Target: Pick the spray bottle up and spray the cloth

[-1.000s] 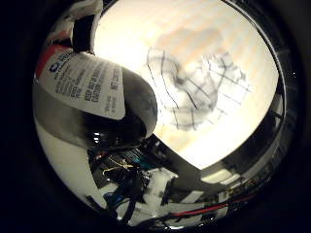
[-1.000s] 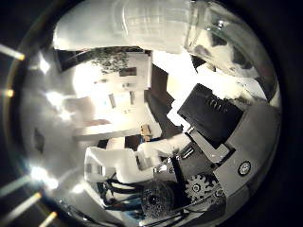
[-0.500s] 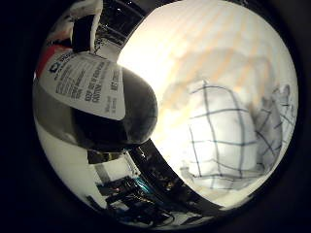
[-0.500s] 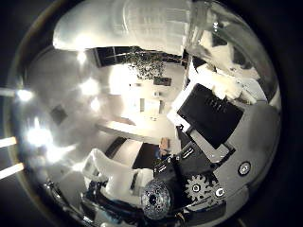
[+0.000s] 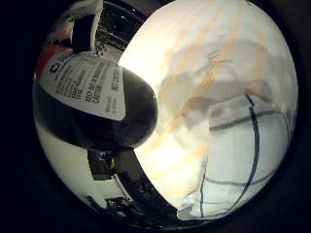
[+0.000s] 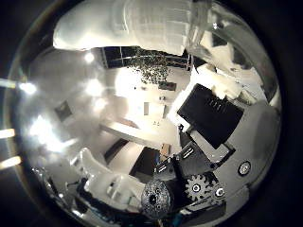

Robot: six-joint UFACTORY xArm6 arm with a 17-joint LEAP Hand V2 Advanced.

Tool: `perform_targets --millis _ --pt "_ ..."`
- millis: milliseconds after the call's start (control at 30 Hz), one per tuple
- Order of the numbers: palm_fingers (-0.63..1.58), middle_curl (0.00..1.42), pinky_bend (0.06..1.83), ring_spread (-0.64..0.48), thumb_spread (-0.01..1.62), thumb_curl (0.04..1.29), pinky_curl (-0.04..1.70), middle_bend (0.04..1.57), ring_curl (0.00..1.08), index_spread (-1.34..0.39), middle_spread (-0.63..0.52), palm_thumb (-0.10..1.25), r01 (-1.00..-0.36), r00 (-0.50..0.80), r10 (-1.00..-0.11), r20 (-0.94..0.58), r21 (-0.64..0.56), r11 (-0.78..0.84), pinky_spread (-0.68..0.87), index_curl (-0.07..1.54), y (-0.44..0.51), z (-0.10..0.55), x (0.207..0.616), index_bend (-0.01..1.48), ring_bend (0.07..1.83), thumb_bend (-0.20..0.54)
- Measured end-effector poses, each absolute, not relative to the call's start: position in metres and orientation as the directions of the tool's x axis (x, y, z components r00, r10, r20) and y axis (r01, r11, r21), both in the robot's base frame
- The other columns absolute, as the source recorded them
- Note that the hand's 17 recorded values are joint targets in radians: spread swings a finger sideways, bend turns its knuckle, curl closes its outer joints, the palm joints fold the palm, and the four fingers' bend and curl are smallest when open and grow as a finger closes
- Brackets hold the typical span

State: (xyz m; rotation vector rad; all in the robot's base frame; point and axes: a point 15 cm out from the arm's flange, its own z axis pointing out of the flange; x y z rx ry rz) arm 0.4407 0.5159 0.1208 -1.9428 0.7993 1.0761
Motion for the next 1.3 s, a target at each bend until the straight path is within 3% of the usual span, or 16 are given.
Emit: perform_targets --millis 733,867,967,1033,1100,1200,1300 --pt "1.2 0.6 1.01 -0.15 0.68 0.92 1.25 1.36 0.6 -0.19 -0.06 1.03 -0.82 0.462 -0.203 -0.863 -0.329 -0.468 -0.21 0.73 0.514 0.074 0.453 1.17 1.48 -0.02" --pt "1.19 0.59 0.99 -0.15 0.7 0.89 1.17 1.33 0.58 -0.19 -0.06 0.94 -0.823 0.457 -0.207 -0.865 -0.323 -0.466 -0.23 0.72 0.513 0.071 0.453 1.11 1.45 -0.04" --pt "1.05 0.56 0.97 -0.14 0.69 0.81 1.03 1.23 0.54 -0.23 -0.07 0.84 -0.823 0.458 -0.205 -0.865 -0.325 -0.466 -0.3 0.68 0.512 0.074 0.454 0.84 1.38 -0.053" --pt "0.71 0.53 1.03 -0.14 0.75 0.76 0.99 1.07 0.54 -0.26 -0.08 0.84 -0.819 0.461 -0.207 -0.863 -0.324 -0.473 -0.36 0.66 0.512 0.075 0.453 0.56 1.36 -0.033" --pt "0.44 0.49 1.02 -0.13 0.85 0.69 0.95 0.95 0.51 -0.32 -0.07 0.81 -0.811 0.466 -0.203 -0.861 -0.324 -0.486 -0.38 0.59 0.512 0.077 0.45 0.41 1.27 -0.033" --pt "0.02 0.42 0.79 -0.09 0.93 0.59 0.88 0.75 0.42 -0.35 -0.04 0.76 -0.8 0.475 -0.212 -0.854 -0.318 -0.509 -0.17 0.53 0.511 0.076 0.447 0.4 1.02 -0.038" --pt "-0.03 0.36 0.62 -0.02 0.95 0.52 0.74 0.6 0.33 -0.33 0.0 0.73 -0.804 0.471 -0.226 -0.853 -0.309 -0.508 0.08 0.46 0.505 0.08 0.451 0.34 0.82 -0.033"
